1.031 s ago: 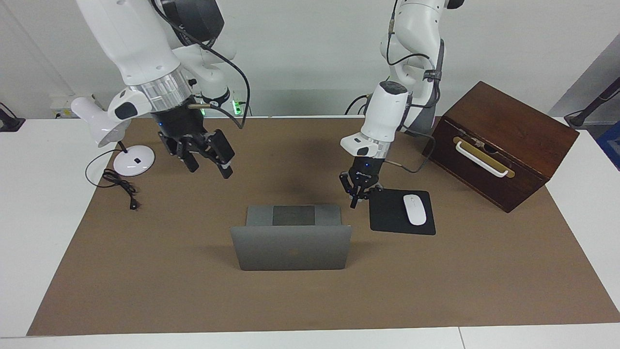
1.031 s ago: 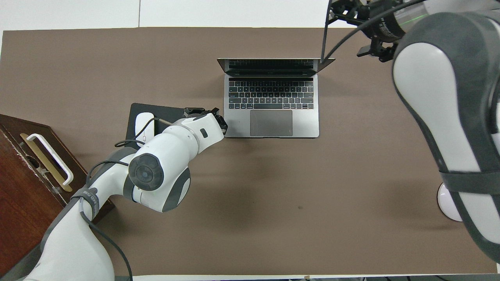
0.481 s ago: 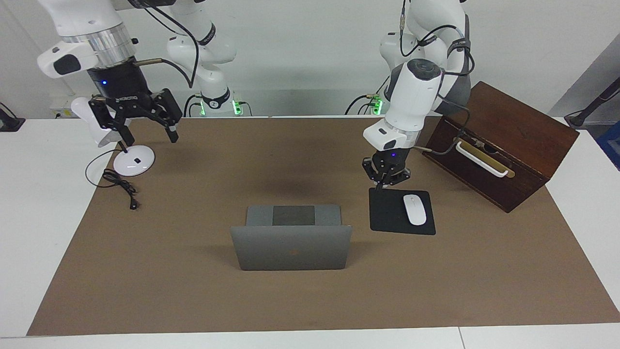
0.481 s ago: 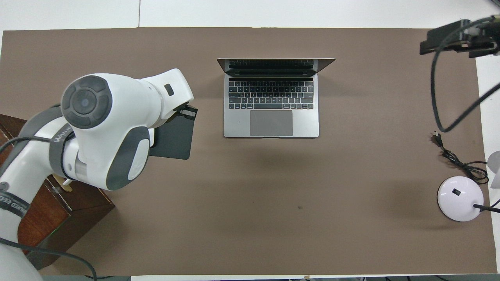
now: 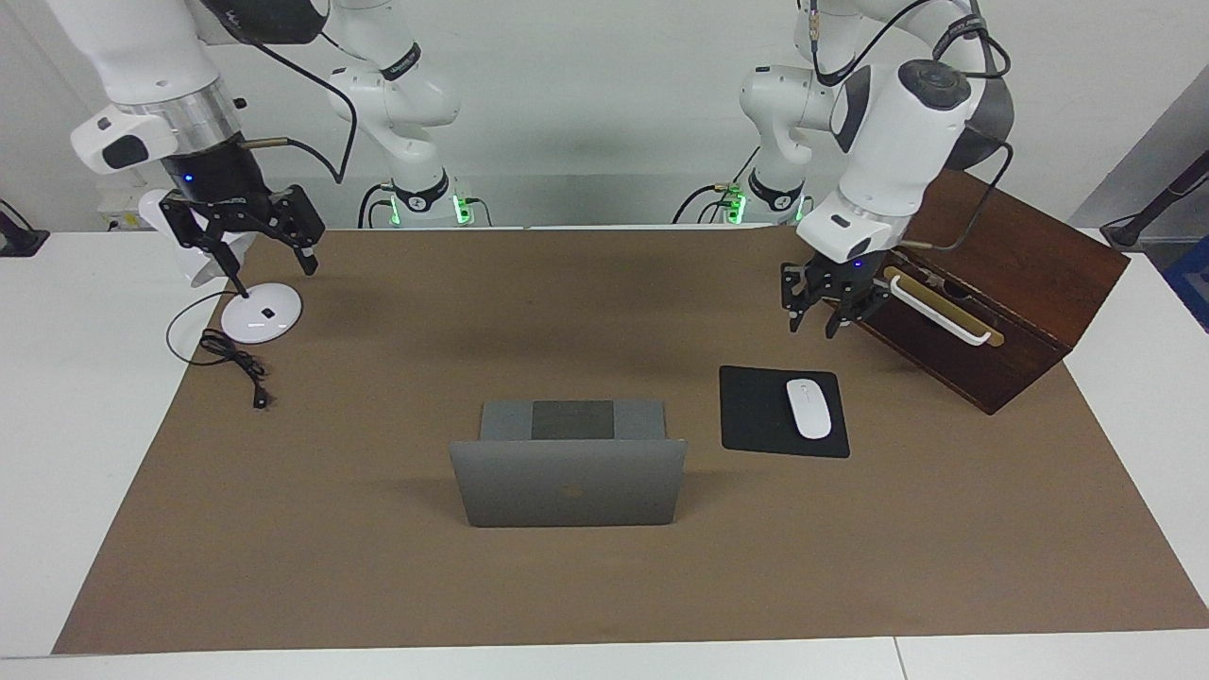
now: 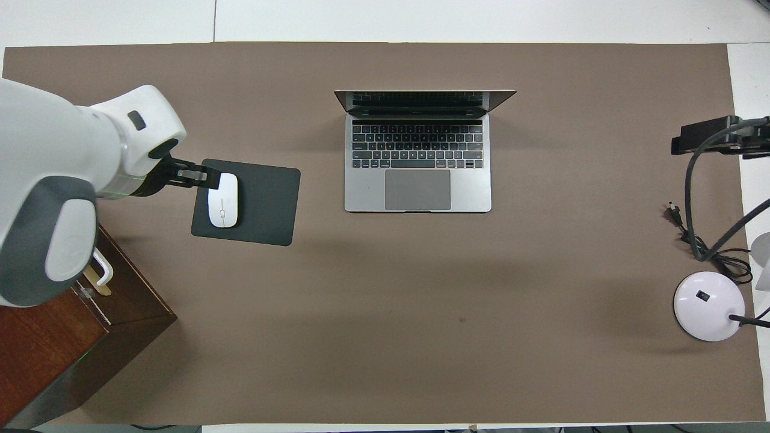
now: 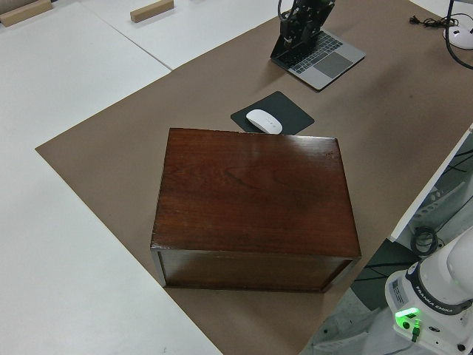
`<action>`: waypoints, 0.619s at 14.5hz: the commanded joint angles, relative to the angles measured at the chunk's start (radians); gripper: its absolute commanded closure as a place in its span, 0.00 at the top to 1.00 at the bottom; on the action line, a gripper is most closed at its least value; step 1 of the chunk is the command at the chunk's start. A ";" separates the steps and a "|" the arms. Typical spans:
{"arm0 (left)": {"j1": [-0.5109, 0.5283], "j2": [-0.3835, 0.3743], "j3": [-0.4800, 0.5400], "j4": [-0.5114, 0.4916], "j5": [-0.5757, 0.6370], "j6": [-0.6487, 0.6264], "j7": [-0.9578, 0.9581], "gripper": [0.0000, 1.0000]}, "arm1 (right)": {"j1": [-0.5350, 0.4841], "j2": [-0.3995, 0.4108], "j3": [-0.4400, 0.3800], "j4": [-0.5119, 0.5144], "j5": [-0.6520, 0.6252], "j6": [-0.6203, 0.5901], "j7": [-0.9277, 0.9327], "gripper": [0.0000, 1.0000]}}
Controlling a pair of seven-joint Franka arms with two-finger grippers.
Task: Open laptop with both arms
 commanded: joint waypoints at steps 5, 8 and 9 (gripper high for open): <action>0.131 -0.118 -0.011 -0.006 0.000 -0.130 -0.003 1.00 | -0.028 -0.036 0.012 -0.042 -0.014 0.011 0.015 1.00; 0.191 -0.130 -0.011 -0.009 0.000 -0.133 -0.003 1.00 | -0.028 -0.036 0.010 -0.042 -0.006 0.011 0.015 1.00; 0.223 -0.130 -0.012 -0.009 -0.002 -0.133 -0.003 1.00 | -0.019 -0.038 0.009 -0.048 -0.006 0.011 0.015 1.00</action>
